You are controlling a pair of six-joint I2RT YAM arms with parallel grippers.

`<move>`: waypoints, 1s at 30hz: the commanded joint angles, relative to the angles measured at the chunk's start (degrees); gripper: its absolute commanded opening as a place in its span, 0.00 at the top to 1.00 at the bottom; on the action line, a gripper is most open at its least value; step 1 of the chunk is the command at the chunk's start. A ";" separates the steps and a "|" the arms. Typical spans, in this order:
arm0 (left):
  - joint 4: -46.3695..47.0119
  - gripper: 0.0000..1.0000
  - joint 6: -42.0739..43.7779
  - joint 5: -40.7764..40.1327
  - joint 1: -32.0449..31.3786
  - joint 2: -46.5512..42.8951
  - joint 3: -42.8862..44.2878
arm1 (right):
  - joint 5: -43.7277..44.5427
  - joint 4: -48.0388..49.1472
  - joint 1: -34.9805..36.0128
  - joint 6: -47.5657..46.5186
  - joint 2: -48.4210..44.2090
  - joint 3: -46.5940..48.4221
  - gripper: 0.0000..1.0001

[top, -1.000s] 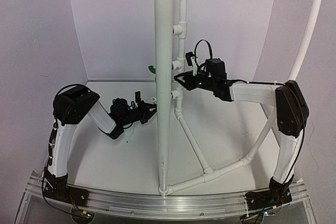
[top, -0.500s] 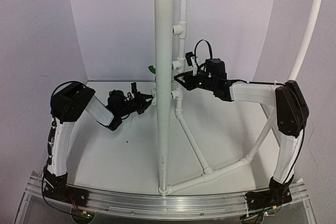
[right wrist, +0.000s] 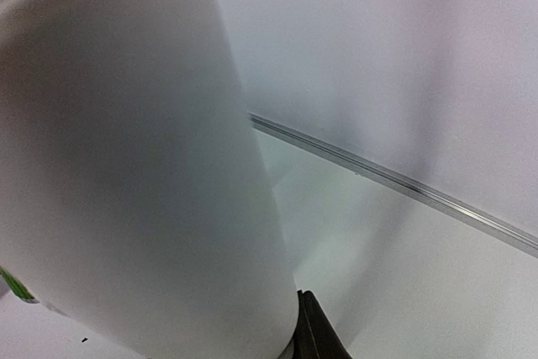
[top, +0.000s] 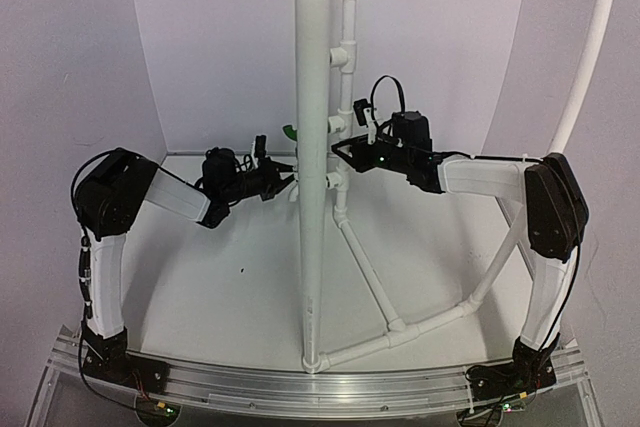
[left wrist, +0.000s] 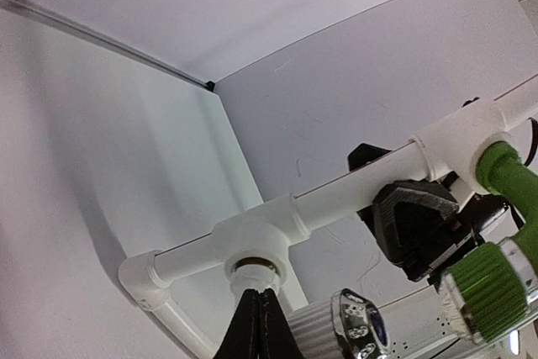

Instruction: Install the water faucets

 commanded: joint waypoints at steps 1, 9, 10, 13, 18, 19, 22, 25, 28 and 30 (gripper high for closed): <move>-3.22 0.99 4.00 2.77 -0.42 -4.43 2.21 | -9.35 -4.17 1.53 6.27 -0.29 0.48 1.00; -7.55 0.99 6.93 3.79 -3.99 -6.61 0.96 | -9.27 -4.17 1.48 6.19 -0.29 0.52 1.00; -7.64 0.99 7.01 3.52 -4.35 -6.97 0.48 | -9.30 -4.17 1.48 6.18 -0.29 0.51 1.00; -7.86 0.99 7.00 2.72 -5.48 -7.89 -0.62 | -9.44 -4.17 1.49 6.25 -0.11 0.61 1.00; -7.33 0.98 6.66 1.66 -7.18 -7.86 -2.65 | -9.59 -4.17 1.51 6.45 0.29 1.02 1.00; -7.20 0.98 6.53 1.41 -7.45 -7.79 -3.06 | -9.59 -4.17 1.50 6.45 0.28 1.06 1.00; -5.18 0.98 5.22 0.20 -7.82 -7.77 -5.09 | -9.60 -4.17 1.49 6.29 0.27 1.05 1.00; -3.62 0.98 4.20 -0.70 -7.83 -7.58 -6.63 | -9.62 -4.17 1.48 6.27 0.24 1.01 1.00; -1.93 0.98 3.22 -1.49 -7.84 -6.86 -8.07 | -9.62 -4.17 1.50 6.36 0.28 1.14 1.00; 1.33 0.98 1.71 -2.65 -7.75 -5.71 -9.76 | -9.62 -4.17 1.49 6.36 0.35 1.19 1.00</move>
